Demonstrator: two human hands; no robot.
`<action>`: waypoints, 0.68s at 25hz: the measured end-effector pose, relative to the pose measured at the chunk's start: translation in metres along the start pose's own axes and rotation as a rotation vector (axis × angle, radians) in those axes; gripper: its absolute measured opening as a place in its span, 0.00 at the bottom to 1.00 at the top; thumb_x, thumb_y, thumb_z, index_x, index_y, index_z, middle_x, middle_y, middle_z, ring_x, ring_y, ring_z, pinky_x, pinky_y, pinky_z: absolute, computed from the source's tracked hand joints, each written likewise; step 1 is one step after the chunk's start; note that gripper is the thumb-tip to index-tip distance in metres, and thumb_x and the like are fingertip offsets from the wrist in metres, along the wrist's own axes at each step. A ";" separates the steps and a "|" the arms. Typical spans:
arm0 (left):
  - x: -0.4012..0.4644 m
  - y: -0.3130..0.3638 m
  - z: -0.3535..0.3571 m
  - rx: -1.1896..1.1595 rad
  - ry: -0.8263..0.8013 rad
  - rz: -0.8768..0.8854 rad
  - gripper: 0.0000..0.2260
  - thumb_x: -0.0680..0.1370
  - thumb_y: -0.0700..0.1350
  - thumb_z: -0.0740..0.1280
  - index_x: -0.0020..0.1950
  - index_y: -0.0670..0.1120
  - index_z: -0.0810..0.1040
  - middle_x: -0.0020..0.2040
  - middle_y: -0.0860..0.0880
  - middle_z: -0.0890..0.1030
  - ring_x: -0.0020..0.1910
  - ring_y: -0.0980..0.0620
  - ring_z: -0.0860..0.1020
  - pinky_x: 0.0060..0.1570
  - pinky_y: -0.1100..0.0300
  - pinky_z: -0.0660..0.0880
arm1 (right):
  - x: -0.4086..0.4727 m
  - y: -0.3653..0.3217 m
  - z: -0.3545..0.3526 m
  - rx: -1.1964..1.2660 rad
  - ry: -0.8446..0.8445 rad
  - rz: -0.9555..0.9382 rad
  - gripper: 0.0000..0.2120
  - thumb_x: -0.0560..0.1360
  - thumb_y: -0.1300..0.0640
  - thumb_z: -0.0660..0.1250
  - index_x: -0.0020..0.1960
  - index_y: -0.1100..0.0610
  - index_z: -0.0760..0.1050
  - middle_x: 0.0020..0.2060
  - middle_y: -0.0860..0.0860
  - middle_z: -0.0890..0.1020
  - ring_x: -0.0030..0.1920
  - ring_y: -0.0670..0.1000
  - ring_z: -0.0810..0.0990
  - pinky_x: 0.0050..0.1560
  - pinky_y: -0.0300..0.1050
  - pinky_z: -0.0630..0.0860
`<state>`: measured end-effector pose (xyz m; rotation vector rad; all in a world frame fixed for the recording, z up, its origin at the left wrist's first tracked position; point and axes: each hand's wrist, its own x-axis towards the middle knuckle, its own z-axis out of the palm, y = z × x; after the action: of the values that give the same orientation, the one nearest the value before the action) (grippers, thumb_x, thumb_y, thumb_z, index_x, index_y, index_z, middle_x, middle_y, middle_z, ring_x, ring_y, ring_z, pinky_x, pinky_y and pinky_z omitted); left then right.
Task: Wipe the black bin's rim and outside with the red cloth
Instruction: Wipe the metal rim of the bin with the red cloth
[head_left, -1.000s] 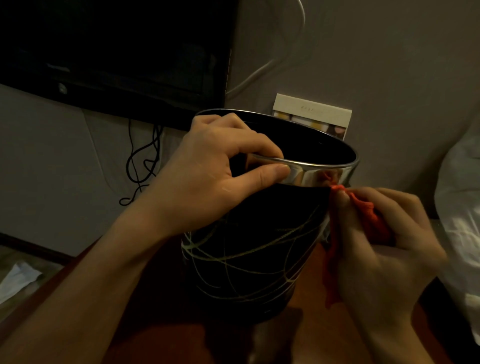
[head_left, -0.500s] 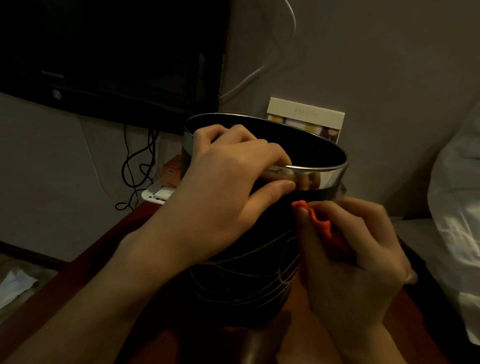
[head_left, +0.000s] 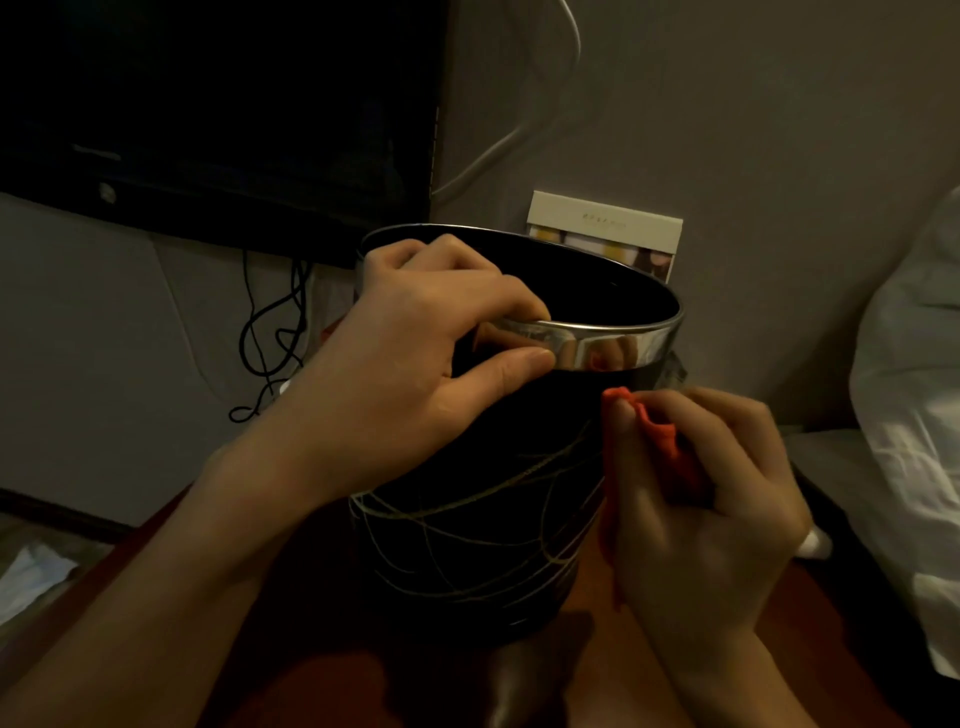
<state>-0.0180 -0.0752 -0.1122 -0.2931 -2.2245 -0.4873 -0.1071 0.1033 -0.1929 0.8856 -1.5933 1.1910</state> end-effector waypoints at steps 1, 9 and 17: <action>0.000 0.000 0.000 -0.001 -0.001 -0.002 0.08 0.74 0.57 0.64 0.52 0.60 0.75 0.48 0.60 0.75 0.55 0.64 0.71 0.64 0.59 0.58 | -0.002 -0.003 0.002 -0.008 -0.010 -0.011 0.11 0.79 0.55 0.71 0.51 0.64 0.84 0.48 0.53 0.78 0.46 0.45 0.77 0.51 0.27 0.70; 0.001 -0.003 -0.001 0.005 -0.004 0.007 0.09 0.74 0.57 0.64 0.52 0.58 0.76 0.48 0.59 0.75 0.54 0.63 0.71 0.63 0.62 0.57 | -0.004 0.004 0.000 -0.033 0.005 -0.005 0.12 0.80 0.55 0.70 0.50 0.64 0.84 0.47 0.52 0.78 0.45 0.47 0.77 0.50 0.28 0.71; 0.001 -0.005 -0.002 -0.023 0.000 -0.006 0.08 0.74 0.57 0.64 0.52 0.60 0.75 0.48 0.61 0.74 0.55 0.66 0.69 0.62 0.64 0.57 | -0.011 0.004 0.002 -0.078 -0.012 -0.088 0.13 0.79 0.54 0.71 0.49 0.65 0.85 0.47 0.53 0.79 0.46 0.45 0.77 0.52 0.26 0.70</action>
<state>-0.0191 -0.0804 -0.1121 -0.2980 -2.2219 -0.5164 -0.1083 0.1027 -0.2046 0.9049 -1.5833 1.0572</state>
